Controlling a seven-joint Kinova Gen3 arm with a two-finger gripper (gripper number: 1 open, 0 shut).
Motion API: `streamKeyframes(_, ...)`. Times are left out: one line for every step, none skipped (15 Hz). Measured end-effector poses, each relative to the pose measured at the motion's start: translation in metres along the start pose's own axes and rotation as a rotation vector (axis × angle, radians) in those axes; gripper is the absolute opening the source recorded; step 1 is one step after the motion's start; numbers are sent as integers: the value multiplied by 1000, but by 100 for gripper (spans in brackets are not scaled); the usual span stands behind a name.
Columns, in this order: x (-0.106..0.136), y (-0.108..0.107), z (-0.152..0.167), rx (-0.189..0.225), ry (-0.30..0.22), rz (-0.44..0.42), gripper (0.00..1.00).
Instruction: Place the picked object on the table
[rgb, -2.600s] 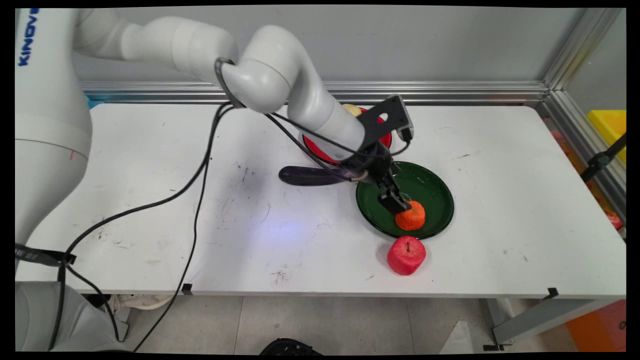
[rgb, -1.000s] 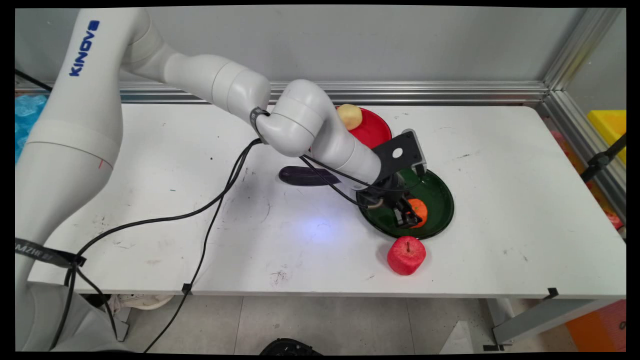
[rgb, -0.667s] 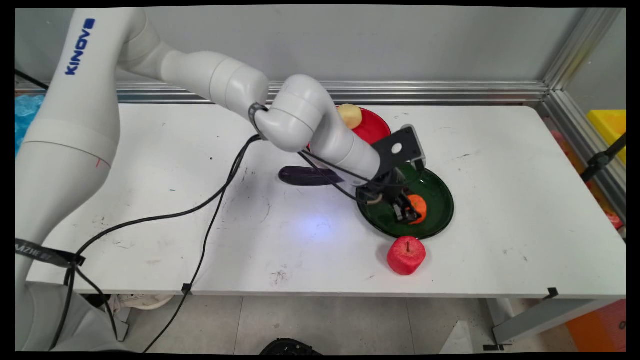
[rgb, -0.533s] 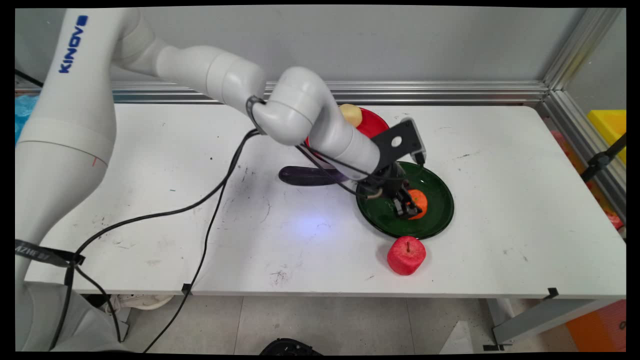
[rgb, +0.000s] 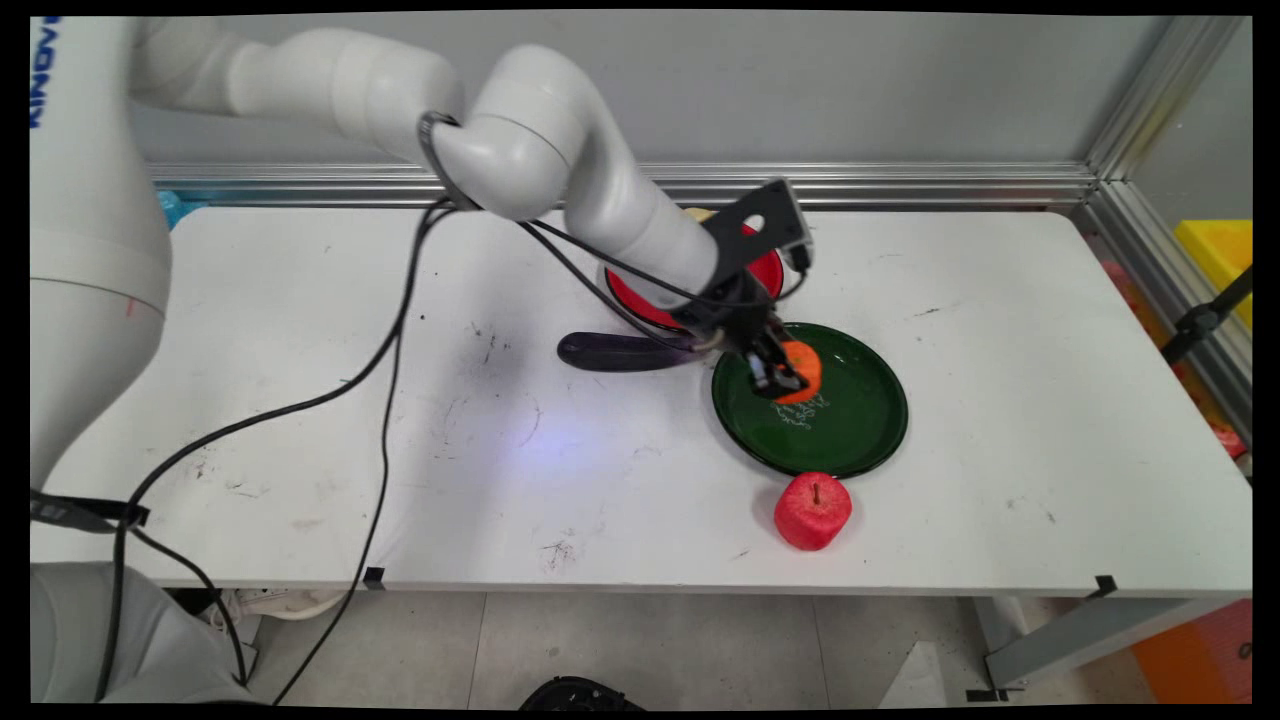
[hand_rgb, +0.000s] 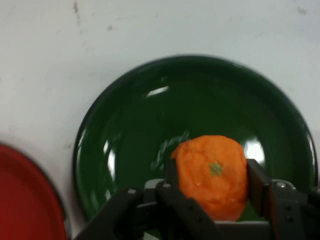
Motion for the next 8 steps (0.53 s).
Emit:
streamKeyframes(-5,-3,-8,3,-9,2,0)
streamKeyframes(-9,-4,-15,6,-17,4,0)
streamKeyframes(-15,-7,-24,9,-27,6,0)
streamKeyframes(-21,-8,-31,13,-35,8,0)
streamKeyframes(-28,-10,-38,16,-43,10,0)
streamKeyframes(-33,-11,-44,19,-50,11,0)
streamKeyframes(-37,-11,-47,21,-54,11,0)
streamKeyframes(-43,-12,-53,23,-62,11,0)
